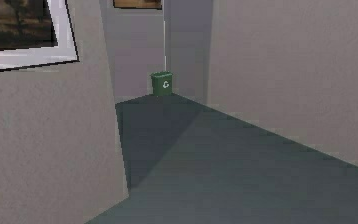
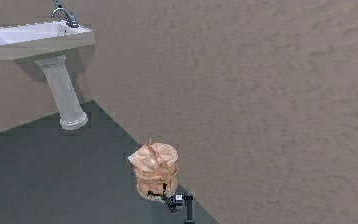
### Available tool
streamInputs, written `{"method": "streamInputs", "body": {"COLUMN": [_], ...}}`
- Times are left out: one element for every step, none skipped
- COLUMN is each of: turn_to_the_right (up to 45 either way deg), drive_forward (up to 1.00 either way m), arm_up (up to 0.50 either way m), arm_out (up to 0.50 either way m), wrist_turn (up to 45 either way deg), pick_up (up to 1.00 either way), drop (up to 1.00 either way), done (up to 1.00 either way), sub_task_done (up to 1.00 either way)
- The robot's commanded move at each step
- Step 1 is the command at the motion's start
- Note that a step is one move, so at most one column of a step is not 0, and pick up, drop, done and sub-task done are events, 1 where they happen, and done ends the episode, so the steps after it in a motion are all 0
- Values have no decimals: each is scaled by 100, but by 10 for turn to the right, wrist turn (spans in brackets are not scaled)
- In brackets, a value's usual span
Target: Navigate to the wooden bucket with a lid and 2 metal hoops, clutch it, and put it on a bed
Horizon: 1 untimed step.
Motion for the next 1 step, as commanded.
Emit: {"method": "streamInputs", "body": {"turn_to_the_right": [0], "drive_forward": [0], "arm_up": [50], "arm_out": [0], "wrist_turn": [0], "pick_up": [0], "drop": [0], "done": [0], "sub_task_done": [0]}}
